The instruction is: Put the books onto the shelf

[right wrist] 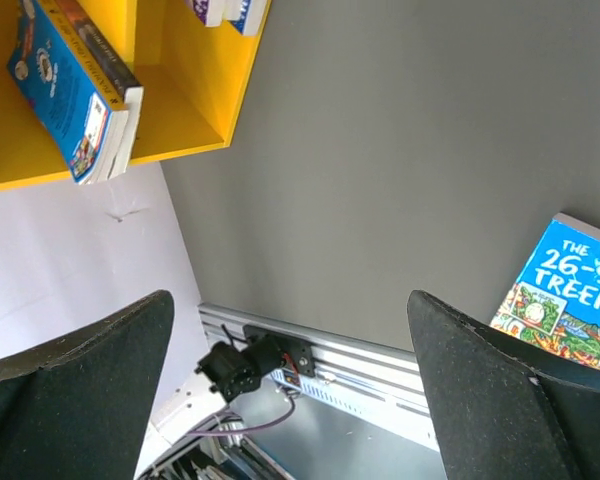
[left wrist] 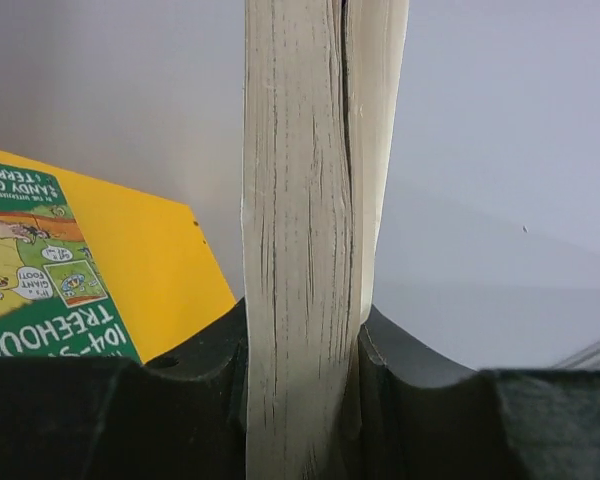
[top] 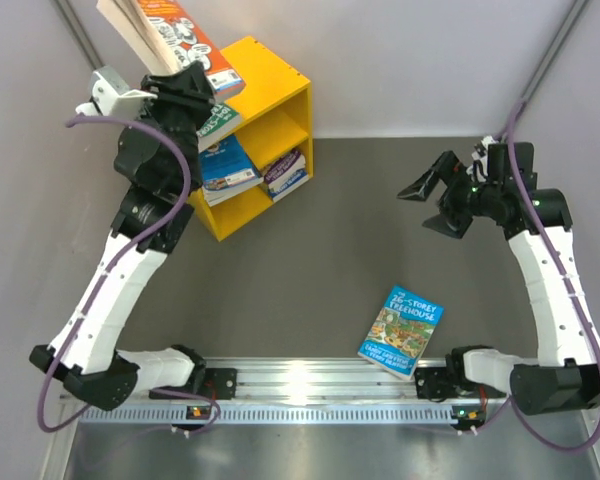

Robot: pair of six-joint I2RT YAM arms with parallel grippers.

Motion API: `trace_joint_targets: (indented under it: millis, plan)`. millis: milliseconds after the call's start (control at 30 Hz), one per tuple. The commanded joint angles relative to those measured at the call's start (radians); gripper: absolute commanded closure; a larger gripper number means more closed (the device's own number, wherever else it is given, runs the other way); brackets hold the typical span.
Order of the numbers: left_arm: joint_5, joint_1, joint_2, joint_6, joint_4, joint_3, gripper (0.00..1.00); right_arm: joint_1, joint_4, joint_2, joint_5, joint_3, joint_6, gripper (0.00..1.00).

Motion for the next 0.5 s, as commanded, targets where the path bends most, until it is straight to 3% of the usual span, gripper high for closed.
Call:
trace_joint_targets:
  millis: [0,67,200,267,467]
  plan:
    - [0.148,0.157,0.022,-0.321,0.138,-0.036,1.0,0.006,0.044,-0.038,-0.032,0.011,-0.018,0.0]
    - [0.183,0.229,0.036,-0.426,0.141,-0.065,1.0,0.004,0.045,-0.044,-0.044,0.002,-0.022,0.0]
    - [0.185,0.285,0.07,-0.491,0.098,-0.064,1.0,0.004,0.039,-0.064,-0.055,-0.023,-0.032,0.0]
    - [0.258,0.337,0.091,-0.552,0.081,-0.071,1.0,0.006,0.036,-0.069,-0.061,-0.031,-0.036,0.0]
    - [0.3,0.361,0.102,-0.548,0.026,-0.08,1.0,0.004,0.025,-0.073,-0.068,-0.04,-0.053,0.0]
